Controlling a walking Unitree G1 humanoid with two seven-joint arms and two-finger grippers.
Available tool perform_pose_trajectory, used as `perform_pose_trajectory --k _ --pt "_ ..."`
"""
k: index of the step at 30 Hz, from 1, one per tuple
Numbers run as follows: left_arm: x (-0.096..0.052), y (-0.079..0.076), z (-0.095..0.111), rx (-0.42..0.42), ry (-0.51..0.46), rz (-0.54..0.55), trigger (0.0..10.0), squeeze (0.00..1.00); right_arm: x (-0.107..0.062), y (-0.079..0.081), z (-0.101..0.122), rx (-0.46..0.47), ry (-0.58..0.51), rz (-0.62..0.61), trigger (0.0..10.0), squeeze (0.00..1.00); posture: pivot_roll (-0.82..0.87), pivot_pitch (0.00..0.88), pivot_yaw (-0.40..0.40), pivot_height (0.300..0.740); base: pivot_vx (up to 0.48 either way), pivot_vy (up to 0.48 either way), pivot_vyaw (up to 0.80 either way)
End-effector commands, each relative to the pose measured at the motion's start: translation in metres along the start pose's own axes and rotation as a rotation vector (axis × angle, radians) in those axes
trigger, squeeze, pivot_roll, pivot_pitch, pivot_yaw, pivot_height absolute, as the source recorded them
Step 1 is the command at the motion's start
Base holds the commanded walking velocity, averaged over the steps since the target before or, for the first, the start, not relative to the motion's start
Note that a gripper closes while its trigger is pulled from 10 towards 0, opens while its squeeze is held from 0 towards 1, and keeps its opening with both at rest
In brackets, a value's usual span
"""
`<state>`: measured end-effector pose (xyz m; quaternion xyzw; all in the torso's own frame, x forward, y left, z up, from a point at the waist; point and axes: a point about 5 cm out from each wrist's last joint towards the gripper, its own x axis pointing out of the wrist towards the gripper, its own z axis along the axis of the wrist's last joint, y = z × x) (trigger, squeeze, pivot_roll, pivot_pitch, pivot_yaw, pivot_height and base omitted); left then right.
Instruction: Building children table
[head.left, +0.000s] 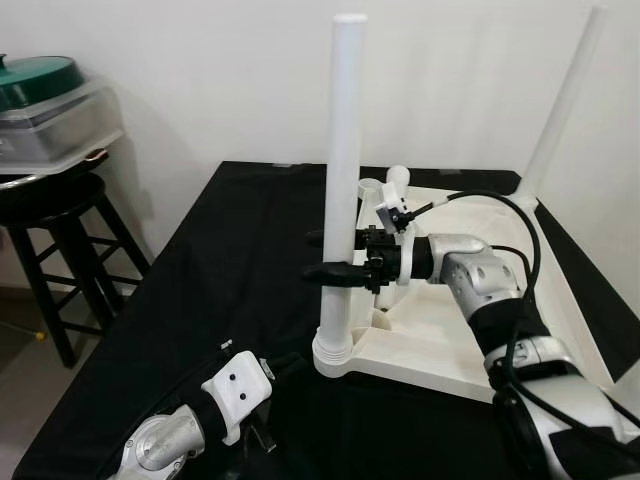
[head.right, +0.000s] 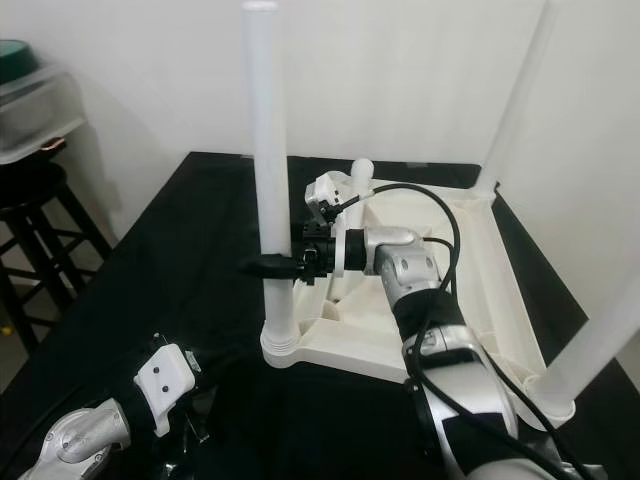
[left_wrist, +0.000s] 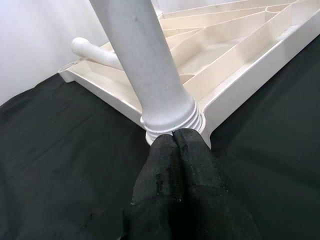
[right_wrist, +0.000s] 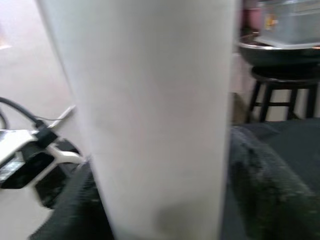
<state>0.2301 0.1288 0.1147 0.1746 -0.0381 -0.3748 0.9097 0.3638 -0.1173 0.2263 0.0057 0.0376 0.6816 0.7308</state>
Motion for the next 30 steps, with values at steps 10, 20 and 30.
perform_pose_trajectory --k 10,20,30 --pt "0.000 -0.003 0.001 0.002 0.002 -0.001 10.0 0.00 -0.022 0.011 -0.014 -0.049 -0.042 -0.016 0.0 0.00 -0.02 0.006 -0.017 0.740 0.000 0.000 0.00" --pt "-0.004 0.000 0.003 0.007 0.002 -0.006 10.0 0.00 -0.011 0.028 -0.076 0.083 -0.087 -0.806 0.0 0.00 -0.04 0.039 -0.011 0.740 0.000 0.000 0.00" --pt "-0.002 0.006 0.002 0.021 0.015 -0.017 10.0 0.00 0.027 0.067 -0.105 0.173 0.061 -0.939 0.0 0.00 -0.04 0.037 0.000 0.740 0.000 0.000 0.00"
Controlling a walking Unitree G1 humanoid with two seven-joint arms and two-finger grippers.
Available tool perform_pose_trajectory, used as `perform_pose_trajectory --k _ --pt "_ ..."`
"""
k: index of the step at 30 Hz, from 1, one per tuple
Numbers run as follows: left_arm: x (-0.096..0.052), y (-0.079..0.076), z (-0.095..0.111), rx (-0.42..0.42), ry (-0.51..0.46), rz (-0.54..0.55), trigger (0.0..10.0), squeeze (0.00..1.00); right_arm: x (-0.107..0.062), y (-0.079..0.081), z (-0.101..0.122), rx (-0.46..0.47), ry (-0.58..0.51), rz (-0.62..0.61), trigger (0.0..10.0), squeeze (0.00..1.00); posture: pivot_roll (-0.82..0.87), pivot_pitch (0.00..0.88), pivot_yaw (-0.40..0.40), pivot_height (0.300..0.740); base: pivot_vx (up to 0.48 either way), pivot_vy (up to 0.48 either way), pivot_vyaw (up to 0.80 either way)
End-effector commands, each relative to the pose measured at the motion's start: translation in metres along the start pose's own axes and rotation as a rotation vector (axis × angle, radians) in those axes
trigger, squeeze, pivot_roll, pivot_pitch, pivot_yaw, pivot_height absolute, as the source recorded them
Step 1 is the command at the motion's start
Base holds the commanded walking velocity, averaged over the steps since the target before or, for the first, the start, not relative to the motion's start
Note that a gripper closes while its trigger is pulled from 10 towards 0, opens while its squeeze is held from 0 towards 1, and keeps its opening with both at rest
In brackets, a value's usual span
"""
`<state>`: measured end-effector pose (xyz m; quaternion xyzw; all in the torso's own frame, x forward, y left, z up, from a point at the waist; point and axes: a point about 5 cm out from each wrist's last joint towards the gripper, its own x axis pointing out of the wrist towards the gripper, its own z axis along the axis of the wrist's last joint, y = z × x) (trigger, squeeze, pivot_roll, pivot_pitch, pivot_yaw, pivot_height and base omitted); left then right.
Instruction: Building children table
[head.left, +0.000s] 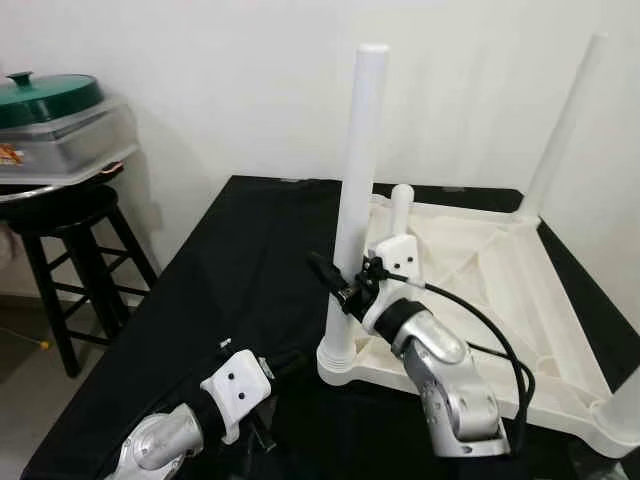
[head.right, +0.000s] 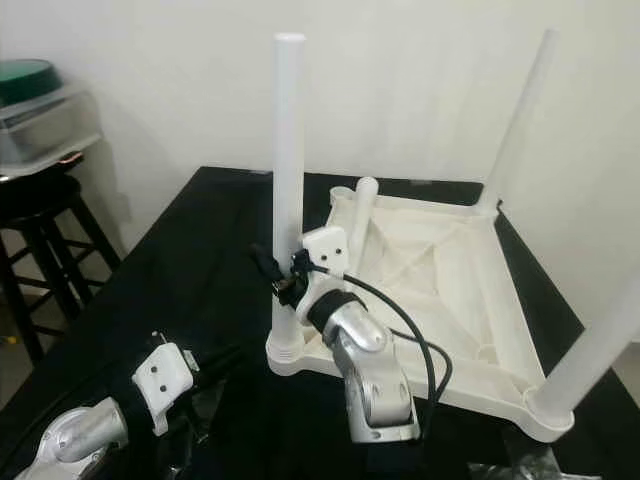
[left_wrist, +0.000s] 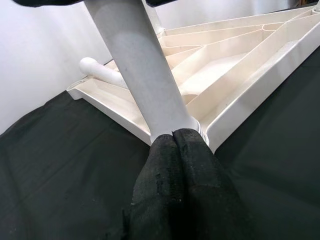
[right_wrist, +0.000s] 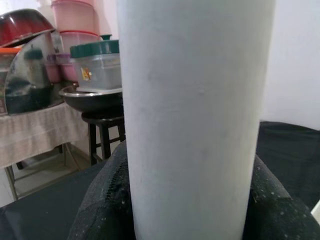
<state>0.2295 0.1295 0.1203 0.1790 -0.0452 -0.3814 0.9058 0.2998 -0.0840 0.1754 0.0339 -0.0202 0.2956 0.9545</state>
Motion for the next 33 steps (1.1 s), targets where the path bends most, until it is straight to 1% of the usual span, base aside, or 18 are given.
perform_pose_trajectory --k 1,3,4,7,8,10,11,13,14,15,16,17,19,20,25,27,28,33 --pt "-0.001 0.004 -0.003 0.007 0.027 -0.005 10.0 0.00 -0.013 -0.003 -0.051 0.069 0.258 -0.054 0.0 0.00 -0.04 0.037 0.000 0.740 0.000 0.000 0.00" --pt "-0.001 0.005 -0.003 0.005 0.026 0.007 10.0 0.00 -0.012 0.002 -0.048 0.058 0.256 -0.073 0.0 0.00 -0.05 0.037 0.000 0.740 0.000 0.000 0.00" --pt "-0.001 0.005 -0.003 0.002 0.025 0.013 10.0 0.00 -0.013 0.002 -0.047 0.050 0.263 -0.106 4.2 0.00 -0.04 0.036 -0.001 0.740 0.000 0.000 0.00" --pt "-0.001 0.005 -0.003 0.000 0.024 0.017 10.0 0.00 -0.014 0.003 -0.045 0.043 0.271 -0.135 4.2 0.00 -0.04 0.037 -0.001 0.740 0.000 0.000 0.00" --pt "-0.001 0.005 -0.003 0.000 0.025 0.014 10.0 0.00 -0.010 0.005 -0.036 0.064 0.241 -0.090 10.0 0.70 -0.04 0.037 0.003 0.740 0.000 0.000 0.00" --pt "-0.001 0.005 -0.003 0.000 0.025 0.013 10.0 0.00 -0.009 0.006 -0.033 0.071 0.232 -0.071 10.0 0.70 -0.04 0.037 0.003 0.740 0.000 0.000 0.00" --pt "-0.001 0.005 -0.003 0.001 0.025 0.011 10.0 0.00 -0.003 0.009 -0.025 0.085 0.194 0.016 10.0 1.00 -0.04 0.032 0.006 0.740 0.000 0.000 0.00" --pt "-0.001 0.005 -0.004 0.004 0.026 0.009 10.0 0.00 0.007 0.012 -0.003 0.081 0.114 0.189 10.0 1.00 -0.04 0.029 0.004 0.740 0.000 0.000 0.00" --pt "0.000 0.004 -0.003 0.005 0.025 0.009 10.0 0.00 0.011 0.012 0.008 0.044 0.086 0.284 10.0 1.00 -0.03 0.023 -0.002 0.740 0.000 0.000 0.00" --pt "0.000 0.004 -0.003 0.005 0.025 0.009 10.0 0.00 0.011 0.012 0.008 0.044 0.086 0.284 10.0 1.00 -0.03 0.023 -0.002 0.740 0.000 0.000 0.00" --pt "0.000 0.004 -0.003 0.005 0.025 0.009 10.0 0.00 0.012 0.011 0.014 0.015 0.076 0.334 10.0 1.00 -0.03 0.023 -0.002 0.740 0.000 0.000 0.00" --pt "0.001 0.004 -0.004 0.004 0.024 0.013 10.0 0.00 0.014 0.005 0.024 -0.095 0.071 0.467 10.0 0.98 -0.03 0.011 0.001 0.740 0.000 0.000 0.00" --pt "0.001 0.003 -0.004 0.004 0.024 0.014 10.0 0.00 0.014 0.003 0.027 -0.131 0.073 0.506 10.0 0.98 -0.03 0.011 0.001 0.740 0.000 0.000 0.00" --pt "0.001 0.003 -0.004 0.005 0.025 0.015 10.0 0.00 0.016 -0.003 0.032 -0.168 0.086 0.549 10.0 0.04 -0.01 0.005 -0.001 0.740 0.000 0.000 0.00" --pt "0.001 0.003 -0.005 0.007 0.026 0.017 10.0 0.00 0.021 -0.020 0.047 -0.237 0.119 0.704 10.0 0.00 -0.01 0.000 -0.005 0.740 0.000 0.000 0.00" --pt "0.002 0.003 -0.005 0.007 0.026 0.017 10.0 0.00 0.022 -0.023 0.050 -0.239 0.121 0.740 10.0 0.00 -0.01 0.000 -0.005 0.740 0.000 0.000 0.00" --pt "0.002 0.003 -0.005 0.007 0.026 0.018 10.0 0.00 0.029 -0.031 0.058 -0.241 0.130 0.781 10.0 0.00 0.00 0.000 -0.013 0.740 0.000 0.000 0.00" --pt "0.002 0.002 -0.005 0.007 0.025 0.021 10.0 0.00 0.035 -0.037 0.065 -0.215 0.138 0.851 10.0 0.00 0.01 0.000 -0.017 0.740 0.000 0.000 0.00"
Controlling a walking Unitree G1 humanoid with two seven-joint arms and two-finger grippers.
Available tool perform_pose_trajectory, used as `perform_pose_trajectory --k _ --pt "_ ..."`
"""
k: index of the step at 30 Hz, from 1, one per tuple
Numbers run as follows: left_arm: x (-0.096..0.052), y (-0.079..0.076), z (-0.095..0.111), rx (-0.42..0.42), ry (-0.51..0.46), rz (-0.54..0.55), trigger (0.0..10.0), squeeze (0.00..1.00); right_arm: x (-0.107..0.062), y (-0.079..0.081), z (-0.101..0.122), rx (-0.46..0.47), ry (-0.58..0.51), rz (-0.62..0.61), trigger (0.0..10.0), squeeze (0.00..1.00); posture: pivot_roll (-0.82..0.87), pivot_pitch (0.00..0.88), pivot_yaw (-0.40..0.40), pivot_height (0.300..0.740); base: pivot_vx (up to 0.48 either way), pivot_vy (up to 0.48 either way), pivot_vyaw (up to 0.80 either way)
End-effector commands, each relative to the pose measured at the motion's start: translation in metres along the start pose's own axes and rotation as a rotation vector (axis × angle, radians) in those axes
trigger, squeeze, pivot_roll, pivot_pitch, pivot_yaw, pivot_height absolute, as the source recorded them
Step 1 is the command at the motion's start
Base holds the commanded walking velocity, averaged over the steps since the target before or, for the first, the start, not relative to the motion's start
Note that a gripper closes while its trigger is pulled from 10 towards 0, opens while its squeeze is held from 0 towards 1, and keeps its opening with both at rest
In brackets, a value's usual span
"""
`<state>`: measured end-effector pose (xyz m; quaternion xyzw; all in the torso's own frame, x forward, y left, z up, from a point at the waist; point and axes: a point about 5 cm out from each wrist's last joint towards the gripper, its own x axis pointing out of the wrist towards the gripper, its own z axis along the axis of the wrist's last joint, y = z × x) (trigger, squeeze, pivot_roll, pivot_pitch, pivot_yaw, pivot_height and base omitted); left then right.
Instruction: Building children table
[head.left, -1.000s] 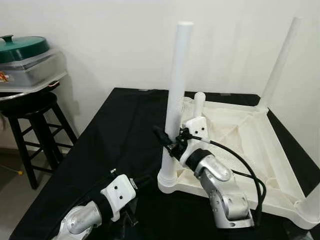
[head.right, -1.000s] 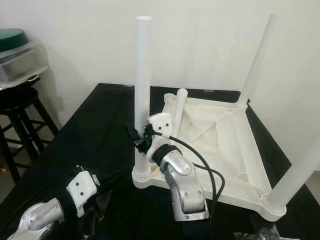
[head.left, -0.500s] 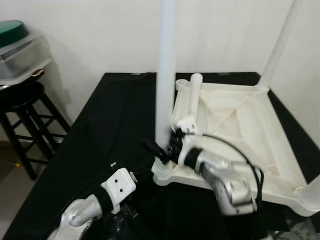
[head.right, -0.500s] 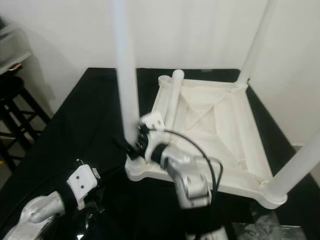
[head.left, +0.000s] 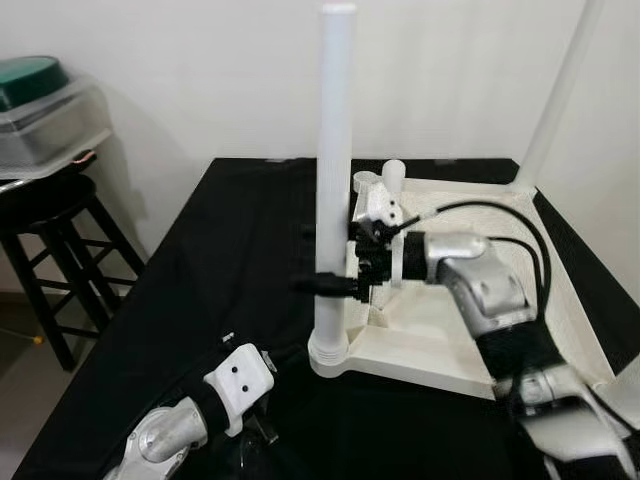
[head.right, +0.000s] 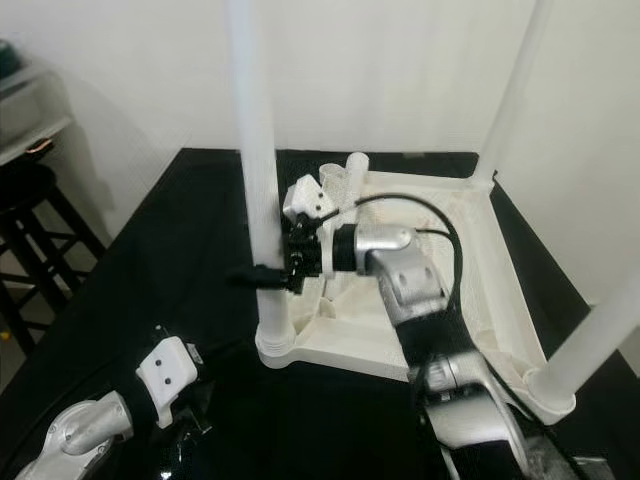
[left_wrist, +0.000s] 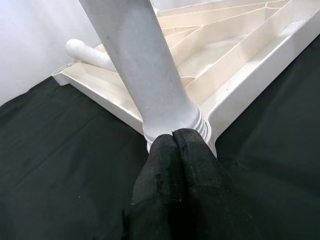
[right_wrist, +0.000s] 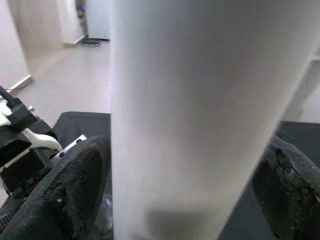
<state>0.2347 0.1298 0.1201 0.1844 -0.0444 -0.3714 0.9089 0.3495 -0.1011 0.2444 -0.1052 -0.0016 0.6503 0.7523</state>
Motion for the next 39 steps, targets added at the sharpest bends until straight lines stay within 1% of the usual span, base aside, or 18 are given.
perform_pose_trajectory --k 1,2,4,5,11,12,20,22,25,27,28,29,30,31,33,34,35,39 --pt "-0.001 -0.001 -0.003 -0.002 0.016 0.003 10.0 0.00 0.002 0.000 -0.004 0.021 -0.009 0.050 5.2 0.00 0.01 0.000 -0.017 0.740 0.000 0.000 0.00" --pt "-0.002 -0.001 -0.003 -0.005 0.014 0.007 10.0 0.00 0.001 -0.001 -0.005 0.042 -0.009 0.071 2.9 0.00 0.01 0.000 -0.021 0.740 0.000 0.000 0.00" --pt "-0.002 -0.001 -0.004 -0.007 0.012 0.010 10.0 0.00 0.001 -0.003 -0.006 0.055 -0.008 0.087 2.9 0.00 0.01 0.000 -0.021 0.740 0.000 0.000 0.00" --pt "-0.003 -0.001 -0.004 -0.009 0.009 0.018 10.0 0.00 0.000 -0.004 -0.010 0.068 -0.003 0.094 0.0 0.00 0.01 0.000 -0.023 0.740 0.000 0.000 0.00" --pt "-0.009 -0.003 -0.002 -0.010 -0.003 0.051 10.0 0.00 -0.004 -0.003 -0.031 0.122 0.015 0.105 0.0 0.00 0.01 0.000 -0.023 0.740 0.000 0.000 0.00" --pt "-0.011 -0.003 -0.001 -0.005 -0.010 0.064 10.0 0.00 -0.008 0.001 -0.044 0.151 0.012 0.079 0.0 0.00 0.01 0.000 -0.022 0.740 0.000 0.000 0.00" --pt "-0.013 -0.003 0.000 -0.001 -0.018 0.069 10.0 0.00 -0.019 0.011 -0.065 0.188 -0.023 -0.052 0.0 0.00 -0.01 0.010 -0.003 0.740 0.000 0.000 0.00" --pt "-0.013 -0.004 0.001 -0.002 -0.020 0.066 10.0 0.00 -0.022 0.011 -0.068 0.193 -0.032 -0.149 0.0 0.00 -0.01 0.013 -0.002 0.740 0.000 0.000 0.00" --pt "-0.015 -0.005 0.001 0.001 -0.021 0.061 10.0 0.00 -0.021 0.015 -0.081 0.221 0.079 -0.332 0.0 0.00 -0.02 0.021 -0.009 0.740 0.000 0.000 0.00" --pt "-0.015 -0.005 0.002 0.001 -0.021 0.061 10.0 0.00 -0.021 0.016 -0.083 0.222 0.098 -0.356 0.0 0.00 -0.01 0.022 -0.013 0.740 0.000 0.000 0.00" --pt "-0.016 -0.005 0.002 0.003 -0.020 0.059 10.0 0.00 -0.007 0.029 -0.091 0.199 0.161 -0.596 0.0 0.00 -0.02 0.026 -0.020 0.740 0.000 0.000 0.00" --pt "-0.017 -0.005 0.002 0.003 -0.021 0.054 10.0 0.00 0.019 0.062 -0.095 0.274 0.148 -0.640 0.0 0.00 -0.02 0.039 -0.008 0.740 0.000 0.000 0.00" --pt "-0.017 -0.005 0.002 0.003 -0.021 0.054 10.0 0.00 0.019 0.062 -0.095 0.274 0.148 -0.640 0.0 0.00 -0.02 0.039 -0.008 0.740 0.000 0.000 0.00" --pt "-0.017 -0.005 0.002 0.003 -0.021 0.051 10.0 0.00 0.033 0.086 -0.093 0.336 0.127 -0.671 0.0 0.00 -0.02 0.039 -0.008 0.740 0.000 0.000 0.00" --pt "-0.018 -0.005 0.002 0.002 -0.021 0.043 10.0 0.00 0.046 0.106 -0.096 0.326 0.170 -0.640 0.0 0.00 -0.03 0.027 0.007 0.740 0.000 0.000 0.00" --pt "-0.017 -0.005 0.001 0.001 -0.017 0.031 10.0 0.00 0.039 0.094 -0.095 0.298 0.185 -0.696 0.0 0.00 -0.03 0.021 0.016 0.740 0.000 0.000 0.00" --pt "-0.017 -0.005 0.001 0.001 -0.017 0.031 10.0 0.00 0.039 0.094 -0.095 0.298 0.185 -0.696 0.0 0.00 -0.03 0.021 0.016 0.740 0.000 0.000 0.00" --pt "-0.016 -0.007 0.000 0.003 -0.010 -0.005 10.0 0.00 0.026 0.065 -0.089 0.244 0.208 -0.791 0.0 0.00 -0.03 0.012 0.017 0.740 0.000 0.000 0.00"
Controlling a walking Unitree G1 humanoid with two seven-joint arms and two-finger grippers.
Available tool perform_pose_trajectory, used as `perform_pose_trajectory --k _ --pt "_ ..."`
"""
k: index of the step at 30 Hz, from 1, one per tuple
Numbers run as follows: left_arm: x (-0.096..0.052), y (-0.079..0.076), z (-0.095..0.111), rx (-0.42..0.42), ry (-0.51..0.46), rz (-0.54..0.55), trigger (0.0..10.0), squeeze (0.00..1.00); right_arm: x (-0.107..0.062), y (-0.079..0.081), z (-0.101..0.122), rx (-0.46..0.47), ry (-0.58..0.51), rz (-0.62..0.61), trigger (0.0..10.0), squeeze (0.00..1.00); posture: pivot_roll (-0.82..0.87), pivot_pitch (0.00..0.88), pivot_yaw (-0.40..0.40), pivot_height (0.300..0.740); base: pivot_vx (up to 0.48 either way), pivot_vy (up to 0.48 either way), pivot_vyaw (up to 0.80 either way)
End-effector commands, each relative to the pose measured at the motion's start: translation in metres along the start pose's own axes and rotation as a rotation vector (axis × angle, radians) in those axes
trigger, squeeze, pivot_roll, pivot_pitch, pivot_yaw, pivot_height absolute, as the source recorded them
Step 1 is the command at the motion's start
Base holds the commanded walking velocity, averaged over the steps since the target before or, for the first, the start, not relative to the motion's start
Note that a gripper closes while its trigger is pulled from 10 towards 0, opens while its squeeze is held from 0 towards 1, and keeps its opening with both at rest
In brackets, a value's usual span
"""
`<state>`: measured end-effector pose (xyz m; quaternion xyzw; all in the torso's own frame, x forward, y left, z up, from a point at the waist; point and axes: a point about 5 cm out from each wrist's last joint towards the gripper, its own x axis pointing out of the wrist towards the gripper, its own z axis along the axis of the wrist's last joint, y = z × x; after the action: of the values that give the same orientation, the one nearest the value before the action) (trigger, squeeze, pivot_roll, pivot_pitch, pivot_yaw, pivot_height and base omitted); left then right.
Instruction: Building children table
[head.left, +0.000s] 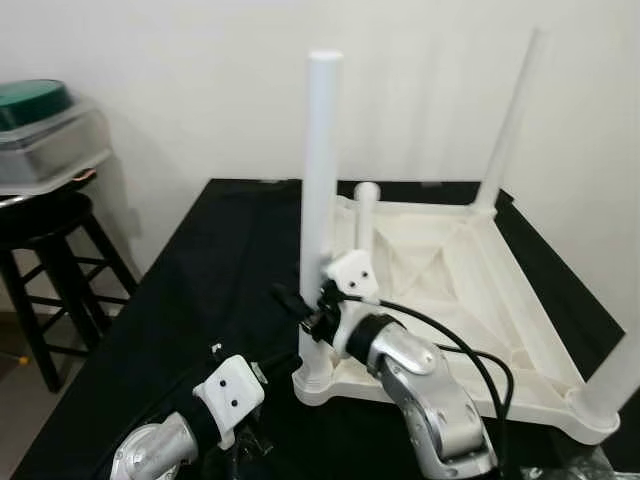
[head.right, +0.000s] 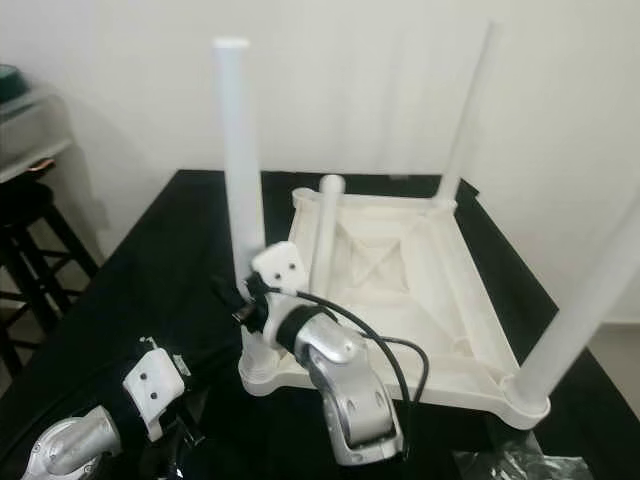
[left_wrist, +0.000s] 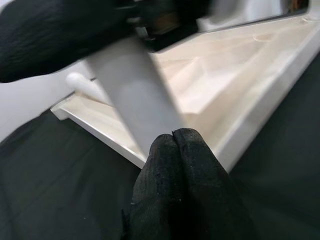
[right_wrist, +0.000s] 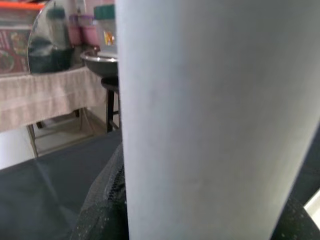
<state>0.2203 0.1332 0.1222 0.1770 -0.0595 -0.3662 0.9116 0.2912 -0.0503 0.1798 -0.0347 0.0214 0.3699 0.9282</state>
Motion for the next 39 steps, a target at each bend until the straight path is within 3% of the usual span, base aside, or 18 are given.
perform_pose_trajectory --k 1,3,4,5,7,8,13,14,15,18,26,27,29,30,39 --pt "-0.003 0.000 -0.004 0.005 0.021 -0.022 10.0 0.00 -0.011 -0.028 -0.038 0.003 0.199 -0.152 0.0 0.00 -0.03 0.012 0.017 0.740 0.000 0.000 0.00" --pt "-0.003 0.000 -0.004 0.005 0.022 -0.029 10.0 0.00 -0.008 -0.033 -0.036 -0.011 0.203 -0.162 0.0 0.00 -0.03 0.012 0.017 0.740 0.000 0.000 0.00" --pt "-0.003 0.000 -0.004 0.004 0.023 -0.032 10.0 0.00 -0.005 -0.041 -0.029 -0.025 0.192 -0.163 10.0 0.00 -0.03 0.011 0.019 0.740 0.000 0.000 0.00" --pt "-0.003 0.000 -0.004 0.004 0.024 -0.032 10.0 0.00 -0.001 -0.046 -0.020 -0.019 0.160 -0.130 10.0 0.69 -0.03 0.011 0.019 0.740 0.000 0.000 0.00" --pt "-0.003 0.000 -0.004 0.004 0.025 -0.032 10.0 0.00 0.000 -0.049 -0.013 -0.013 0.137 -0.106 10.0 0.69 -0.03 0.011 0.019 0.740 0.000 0.000 0.00" --pt "-0.003 0.000 -0.004 0.003 0.025 -0.032 10.0 0.00 0.000 -0.050 -0.003 -0.034 0.114 -0.067 10.0 1.00 -0.02 0.012 0.015 0.740 0.000 0.000 0.00" --pt "-0.002 0.000 -0.004 0.000 0.027 -0.034 10.0 0.00 -0.008 -0.045 0.033 -0.156 -0.045 0.287 10.0 0.96 -0.01 0.010 0.012 0.740 0.000 0.000 0.00" --pt "-0.001 0.000 -0.004 -0.001 0.027 -0.036 10.0 0.00 -0.012 -0.045 0.035 -0.166 -0.057 0.381 10.0 0.00 -0.01 0.010 0.012 0.740 0.000 0.000 0.00" --pt "-0.001 0.000 -0.004 -0.001 0.027 -0.036 10.0 0.00 -0.012 -0.045 0.035 -0.166 -0.057 0.381 10.0 0.00 -0.01 0.010 0.012 0.740 0.000 0.000 0.00" --pt "0.000 -0.001 -0.005 -0.002 0.027 -0.038 10.0 0.00 -0.015 -0.056 0.036 -0.175 -0.042 0.574 10.0 0.00 0.00 0.005 0.006 0.740 0.000 0.000 0.00" --pt "0.001 -0.001 -0.005 -0.003 0.026 -0.037 10.0 0.00 -0.006 -0.071 0.037 -0.197 0.000 0.609 10.0 0.00 0.00 0.003 0.000 0.740 0.000 0.000 0.00" --pt "0.001 -0.002 -0.004 -0.003 0.025 -0.038 10.0 0.00 -0.003 -0.080 0.043 -0.191 -0.003 0.638 0.7 0.00 0.01 0.005 -0.002 0.740 0.000 0.000 0.00" --pt "0.001 -0.003 -0.004 -0.003 0.025 -0.038 10.0 0.00 -0.003 -0.082 0.045 -0.190 -0.006 0.648 0.7 0.00 0.01 0.005 -0.002 0.740 0.000 0.000 0.00" --pt "0.001 -0.003 -0.004 -0.004 0.024 -0.036 10.0 0.00 -0.002 -0.085 0.047 -0.179 -0.006 0.646 0.0 0.00 0.01 0.007 -0.007 0.740 0.000 0.000 0.00" --pt "0.001 -0.005 -0.003 -0.011 0.019 -0.030 10.0 0.00 -0.007 -0.092 0.045 -0.165 -0.023 0.683 0.0 0.00 0.00 0.013 -0.009 0.740 0.000 0.000 0.00"
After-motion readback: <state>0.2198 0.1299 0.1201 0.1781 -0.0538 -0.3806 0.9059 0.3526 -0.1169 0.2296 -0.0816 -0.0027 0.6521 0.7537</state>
